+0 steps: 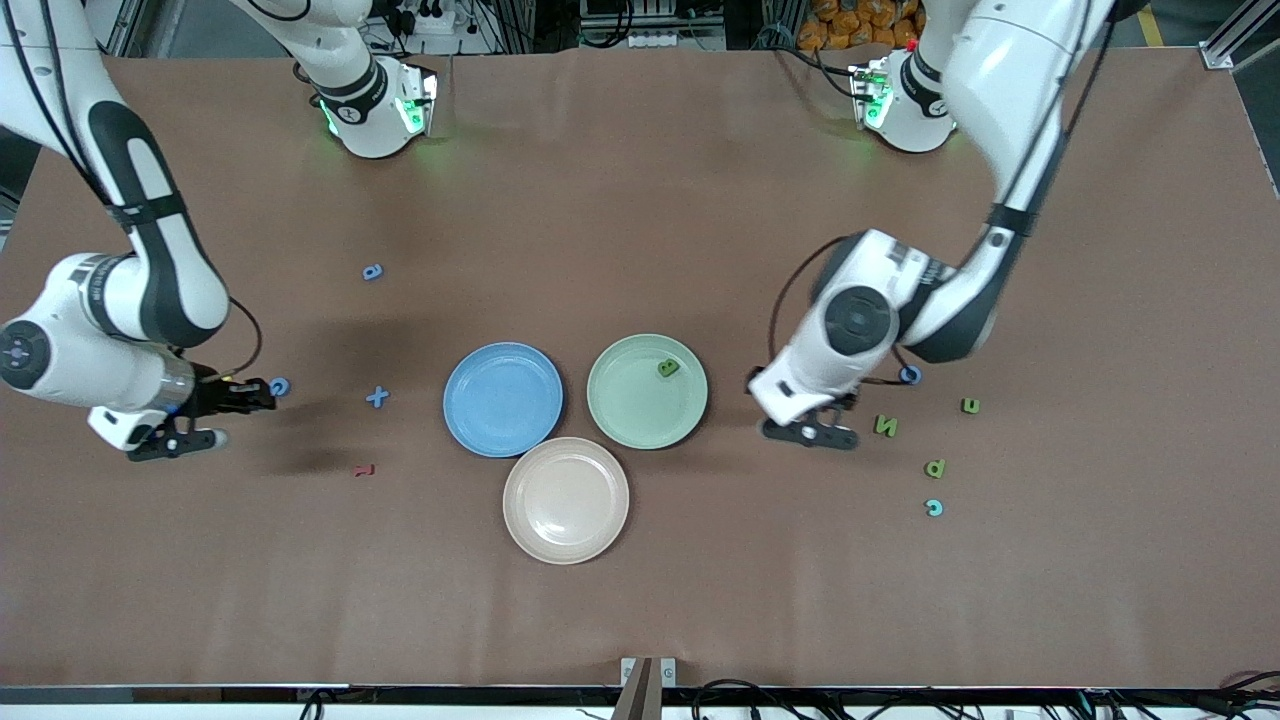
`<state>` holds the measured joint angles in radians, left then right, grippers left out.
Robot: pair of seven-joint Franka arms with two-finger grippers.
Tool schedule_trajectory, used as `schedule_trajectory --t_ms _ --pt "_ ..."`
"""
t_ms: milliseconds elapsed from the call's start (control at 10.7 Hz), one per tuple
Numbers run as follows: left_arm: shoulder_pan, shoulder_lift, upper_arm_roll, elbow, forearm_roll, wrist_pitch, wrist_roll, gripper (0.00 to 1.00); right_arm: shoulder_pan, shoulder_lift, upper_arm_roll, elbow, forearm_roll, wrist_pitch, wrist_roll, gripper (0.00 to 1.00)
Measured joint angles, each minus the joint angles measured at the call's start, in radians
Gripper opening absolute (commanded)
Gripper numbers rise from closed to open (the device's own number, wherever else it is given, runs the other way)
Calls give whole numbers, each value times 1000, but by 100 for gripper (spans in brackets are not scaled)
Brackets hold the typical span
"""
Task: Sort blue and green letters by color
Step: 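Open the right gripper over the blue plate while the left gripper grasps N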
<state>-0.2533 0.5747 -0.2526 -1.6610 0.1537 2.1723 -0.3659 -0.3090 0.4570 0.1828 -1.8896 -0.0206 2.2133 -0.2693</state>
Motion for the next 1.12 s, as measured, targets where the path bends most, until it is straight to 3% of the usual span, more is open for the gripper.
schedule_trajectory --t_ms 279,466,838,932,1025,1118 --pt "162 1 2 -37 0 -1 321 100 3 -2 126 1 0 -9 258 0" --pt "226 9 1 -47 0 0 428 94 5 -1 186 0 0 -14 405 0" --pt "254 51 1 -111 24 123 454 87 122 0 225 -2 1 -12 745 0" --pt "258 59 1 -122 24 137 455 86 165 0 226 -2 1 -3 822 21" --pt "261 64 1 -127 24 141 455 84 201 0 226 -2 19 10 881 69" --pt "267 66 1 -127 24 142 455 81 228 2 226 -3 54 33 911 86"
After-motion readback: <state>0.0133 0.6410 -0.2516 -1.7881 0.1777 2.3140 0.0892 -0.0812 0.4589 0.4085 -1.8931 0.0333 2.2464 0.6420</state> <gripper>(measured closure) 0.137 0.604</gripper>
